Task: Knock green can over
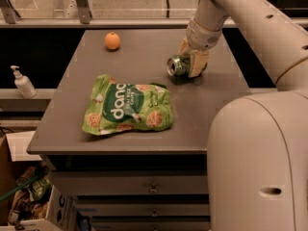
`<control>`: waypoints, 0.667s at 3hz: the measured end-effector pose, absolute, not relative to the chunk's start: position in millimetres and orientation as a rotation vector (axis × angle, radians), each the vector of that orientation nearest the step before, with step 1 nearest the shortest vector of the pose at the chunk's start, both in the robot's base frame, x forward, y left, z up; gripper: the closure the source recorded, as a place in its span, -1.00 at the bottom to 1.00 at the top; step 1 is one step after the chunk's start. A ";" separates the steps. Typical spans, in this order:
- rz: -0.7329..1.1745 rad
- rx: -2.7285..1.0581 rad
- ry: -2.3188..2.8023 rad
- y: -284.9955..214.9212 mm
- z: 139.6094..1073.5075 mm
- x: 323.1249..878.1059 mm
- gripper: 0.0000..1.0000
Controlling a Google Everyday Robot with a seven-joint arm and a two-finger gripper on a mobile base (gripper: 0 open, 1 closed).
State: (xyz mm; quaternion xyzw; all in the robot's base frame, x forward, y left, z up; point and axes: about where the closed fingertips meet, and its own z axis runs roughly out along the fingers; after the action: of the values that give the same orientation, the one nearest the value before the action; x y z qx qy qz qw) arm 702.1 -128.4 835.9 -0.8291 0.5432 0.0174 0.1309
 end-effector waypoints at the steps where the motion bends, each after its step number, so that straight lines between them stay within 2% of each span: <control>1: 0.092 -2.403 1.542 -122.5 841.2 703.9 -0.77; 2: 0.112 -2.393 1.527 -120.9 843.1 705.9 -1.00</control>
Offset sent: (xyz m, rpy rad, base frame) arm -0.0035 -0.0003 0.0194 0.0644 0.0603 0.0461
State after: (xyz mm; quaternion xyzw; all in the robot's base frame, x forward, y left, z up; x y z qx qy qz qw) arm 705.9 -120.9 843.1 -0.8328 0.5314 0.0391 0.1500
